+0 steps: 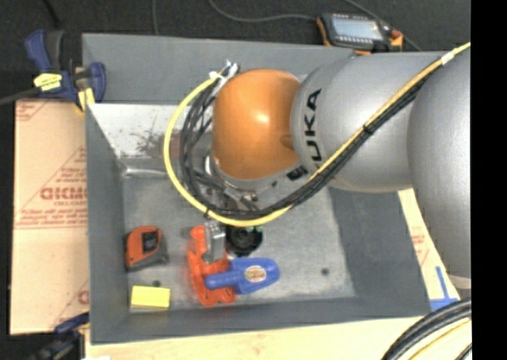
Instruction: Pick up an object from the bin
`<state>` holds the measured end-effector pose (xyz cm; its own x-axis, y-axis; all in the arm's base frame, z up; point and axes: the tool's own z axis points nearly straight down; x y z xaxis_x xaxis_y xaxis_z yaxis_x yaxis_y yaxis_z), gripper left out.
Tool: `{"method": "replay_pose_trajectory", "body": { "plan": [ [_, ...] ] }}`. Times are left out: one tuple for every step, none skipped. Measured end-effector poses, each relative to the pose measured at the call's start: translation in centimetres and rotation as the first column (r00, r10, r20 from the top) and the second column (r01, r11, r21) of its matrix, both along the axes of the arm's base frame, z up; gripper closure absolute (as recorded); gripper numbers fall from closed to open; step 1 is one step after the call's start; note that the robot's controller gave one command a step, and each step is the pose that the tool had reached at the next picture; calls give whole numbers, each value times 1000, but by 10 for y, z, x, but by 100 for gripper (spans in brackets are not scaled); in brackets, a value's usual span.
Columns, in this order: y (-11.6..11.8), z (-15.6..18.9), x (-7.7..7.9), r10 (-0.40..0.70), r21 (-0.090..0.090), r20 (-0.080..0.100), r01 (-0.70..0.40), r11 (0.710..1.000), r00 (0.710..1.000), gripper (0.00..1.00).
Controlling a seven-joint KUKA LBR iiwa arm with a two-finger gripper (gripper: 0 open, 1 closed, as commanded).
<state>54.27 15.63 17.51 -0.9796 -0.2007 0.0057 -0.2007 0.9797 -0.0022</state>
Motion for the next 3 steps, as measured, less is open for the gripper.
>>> {"method": "replay_pose_trajectory", "body": {
  "plan": [
    [-34,-12,49,177,6,26,-177,984,984,0],
    [-64,-86,56,54,4,12,-54,999,998,0],
    [-54,-106,35,98,2,12,-98,995,995,0]
  ]
}}
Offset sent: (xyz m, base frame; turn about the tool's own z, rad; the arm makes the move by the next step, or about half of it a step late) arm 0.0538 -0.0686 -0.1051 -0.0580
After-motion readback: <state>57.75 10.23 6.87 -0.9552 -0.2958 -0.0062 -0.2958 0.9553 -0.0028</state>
